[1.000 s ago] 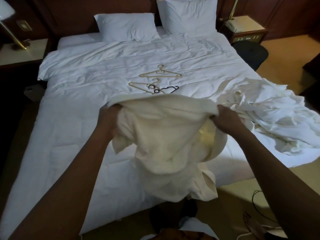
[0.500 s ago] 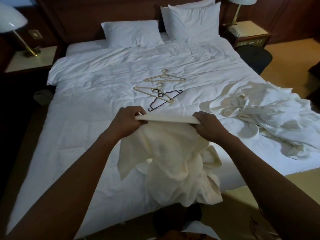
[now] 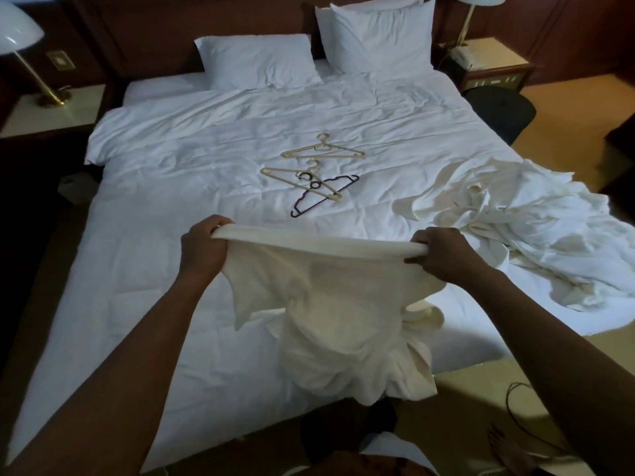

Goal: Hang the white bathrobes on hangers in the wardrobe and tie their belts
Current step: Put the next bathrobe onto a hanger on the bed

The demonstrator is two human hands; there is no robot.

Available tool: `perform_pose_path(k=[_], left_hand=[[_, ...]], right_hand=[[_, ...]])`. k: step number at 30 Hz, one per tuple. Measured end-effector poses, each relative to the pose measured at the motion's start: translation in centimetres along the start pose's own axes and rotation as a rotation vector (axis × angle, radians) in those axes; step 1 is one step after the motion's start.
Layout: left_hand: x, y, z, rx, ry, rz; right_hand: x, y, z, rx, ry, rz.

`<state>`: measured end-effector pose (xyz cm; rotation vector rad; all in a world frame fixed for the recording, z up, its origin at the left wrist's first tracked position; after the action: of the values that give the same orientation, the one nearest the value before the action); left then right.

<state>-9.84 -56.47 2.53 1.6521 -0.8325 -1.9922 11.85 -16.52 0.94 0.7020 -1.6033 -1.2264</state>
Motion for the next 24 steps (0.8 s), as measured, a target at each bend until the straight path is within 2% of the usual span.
perform_pose_path(k=[1,3,5,6,8,10,12,14,16,18,21,24], left_hand=[[-0.2,0.4,0.0,-0.026,0.002,-0.008],[0.3,0.6,-0.1,-0.041,0.01,0.014],[1.8,0.6,-0.4,-0.04,0.053,0.087],[2.6,0.1,-0.4,0.004,0.091,0.164],[2.9,-2.1,-1.5,0.225,0.144,0.416],[-0.2,-6.0,-3.7,0.424,0.009,0.521],[-7.1,-9.9,-6.8,0.52,-0.195,0.314],[-12.1,-11.9,-8.6,0.558,-0.22,0.054],[-13.5,-11.0,-7.0,0.435,-0.212,-0.008],[-13.0,-8.2,-4.7,0.299,-0.193,-0.024],[-12.3,-4.4,-3.4,0.213,-0.072,-0.342],[-9.8,-1.0,-2.5,0.035,0.103,-0.626]], right_hand=[[-1.2,-0.8,-0.5,0.048,-0.032,-0.102],[-3.3,-1.2,-1.2,0.033,-0.133,-0.153],[-4.2,-0.9,-1.9,-0.056,-0.243,-0.018],[-4.1,-0.5,-2.1,-0.109,-0.296,0.095],[-1.8,0.3,-2.1,-0.156,-0.322,0.299],[3.0,1.2,-1.4,-0.181,-0.207,0.432],[8.6,1.7,-0.5,-0.175,-0.068,0.511],[12.8,2.4,0.1,-0.173,0.056,0.539],[14.4,3.3,0.4,-0.208,0.167,0.497],[12.9,2.6,0.8,-0.18,0.201,0.366],[6.9,-2.7,0.3,-0.004,0.096,-0.03],[-0.6,-7.2,-2.4,0.069,-0.157,-0.037]])
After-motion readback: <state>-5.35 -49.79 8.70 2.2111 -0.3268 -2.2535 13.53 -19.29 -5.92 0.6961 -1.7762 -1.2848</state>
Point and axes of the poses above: each hand's wrist, its own z-axis towards the middle knuckle, its own y-axis out of the back of the hand, x = y × z, the point moved 7 cm from there along z, towards the middle knuckle, and after that the axes turned 5 degrees about -x, right-handed, at the moved point
